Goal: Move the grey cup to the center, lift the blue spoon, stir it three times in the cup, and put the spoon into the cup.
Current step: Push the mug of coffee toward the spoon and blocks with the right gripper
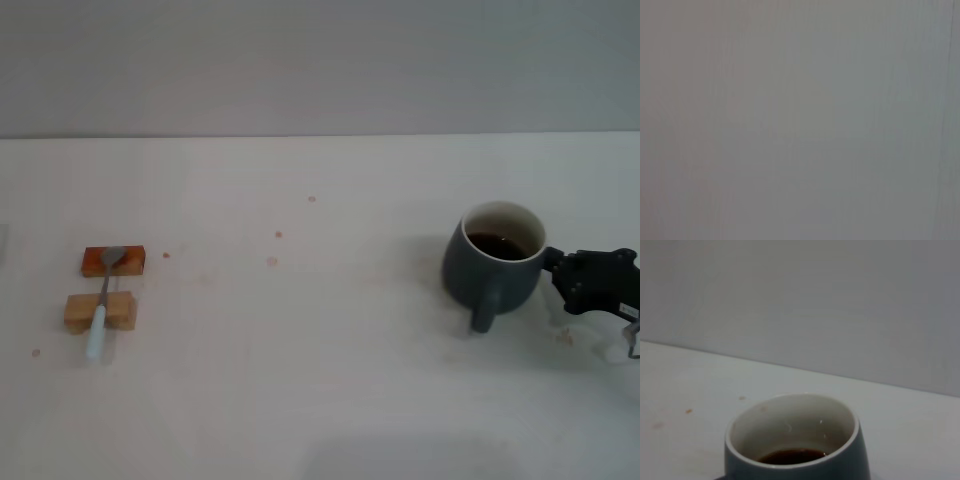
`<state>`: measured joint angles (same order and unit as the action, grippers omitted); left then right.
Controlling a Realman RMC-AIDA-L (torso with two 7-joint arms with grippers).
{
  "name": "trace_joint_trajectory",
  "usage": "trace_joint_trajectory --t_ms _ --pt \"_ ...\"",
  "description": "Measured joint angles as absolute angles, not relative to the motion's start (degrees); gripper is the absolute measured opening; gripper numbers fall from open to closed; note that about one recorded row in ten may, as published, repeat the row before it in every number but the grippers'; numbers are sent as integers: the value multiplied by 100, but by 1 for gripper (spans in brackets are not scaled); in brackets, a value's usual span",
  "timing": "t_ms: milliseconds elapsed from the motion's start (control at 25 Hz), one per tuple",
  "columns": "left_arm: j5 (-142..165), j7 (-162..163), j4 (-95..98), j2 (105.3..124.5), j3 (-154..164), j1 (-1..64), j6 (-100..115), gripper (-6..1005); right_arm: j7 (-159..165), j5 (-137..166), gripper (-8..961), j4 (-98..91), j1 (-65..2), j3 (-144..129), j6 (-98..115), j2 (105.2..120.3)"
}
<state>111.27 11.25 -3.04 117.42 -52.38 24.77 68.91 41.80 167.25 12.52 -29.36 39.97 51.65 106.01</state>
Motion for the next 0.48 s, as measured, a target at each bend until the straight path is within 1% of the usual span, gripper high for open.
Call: trace_joint_trajectory --t_ms 480 --pt "11127 1125 -369 11735 -5251 2392 6907 786 4475 16725 -1 1117 -3398 3496 5147 10670"
